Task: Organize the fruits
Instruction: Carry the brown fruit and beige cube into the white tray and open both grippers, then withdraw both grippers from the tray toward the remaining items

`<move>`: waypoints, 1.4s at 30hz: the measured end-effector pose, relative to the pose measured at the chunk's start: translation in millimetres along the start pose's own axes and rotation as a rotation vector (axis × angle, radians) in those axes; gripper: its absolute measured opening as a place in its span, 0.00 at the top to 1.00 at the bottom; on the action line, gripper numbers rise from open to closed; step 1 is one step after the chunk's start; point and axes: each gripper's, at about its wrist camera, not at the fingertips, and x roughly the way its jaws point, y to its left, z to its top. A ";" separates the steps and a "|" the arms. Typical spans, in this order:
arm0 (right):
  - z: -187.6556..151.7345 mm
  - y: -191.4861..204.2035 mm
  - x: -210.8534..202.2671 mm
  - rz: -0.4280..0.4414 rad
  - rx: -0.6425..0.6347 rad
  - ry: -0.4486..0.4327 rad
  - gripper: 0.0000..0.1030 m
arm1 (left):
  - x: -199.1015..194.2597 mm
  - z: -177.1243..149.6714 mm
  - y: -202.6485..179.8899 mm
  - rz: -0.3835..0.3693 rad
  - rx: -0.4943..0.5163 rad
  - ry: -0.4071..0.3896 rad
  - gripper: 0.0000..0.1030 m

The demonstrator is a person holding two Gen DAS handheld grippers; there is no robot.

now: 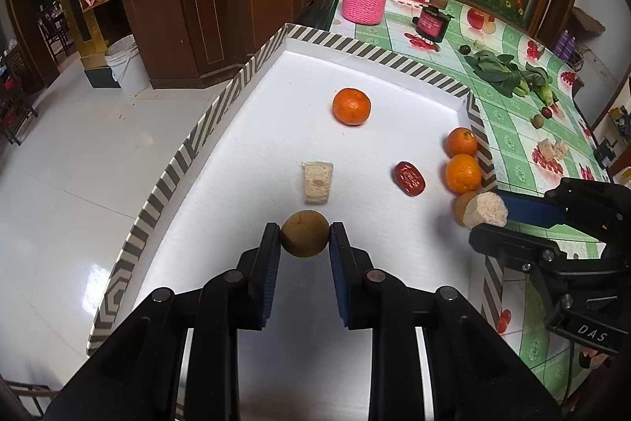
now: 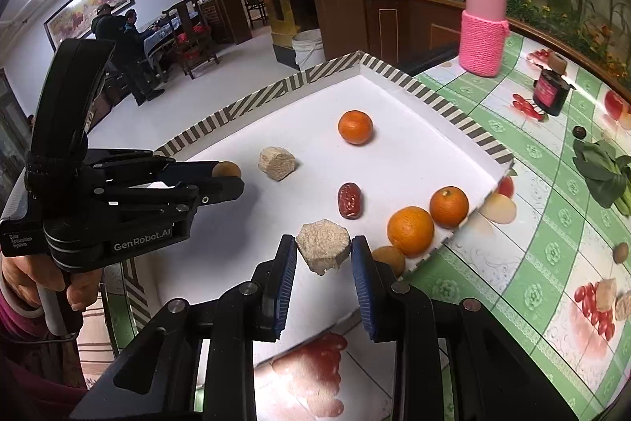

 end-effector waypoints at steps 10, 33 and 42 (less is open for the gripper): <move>6.2 8.8 30.7 0.019 -0.036 0.063 0.72 | 15.7 9.3 -4.2 0.019 0.028 0.033 0.78; 3.4 8.9 25.8 0.036 -0.023 0.043 0.63 | 13.6 2.2 6.2 0.068 -0.011 0.022 0.49; -9.0 -22.0 -17.6 -0.004 0.057 -0.015 0.56 | -2.7 4.3 -20.9 0.039 0.015 -0.022 0.37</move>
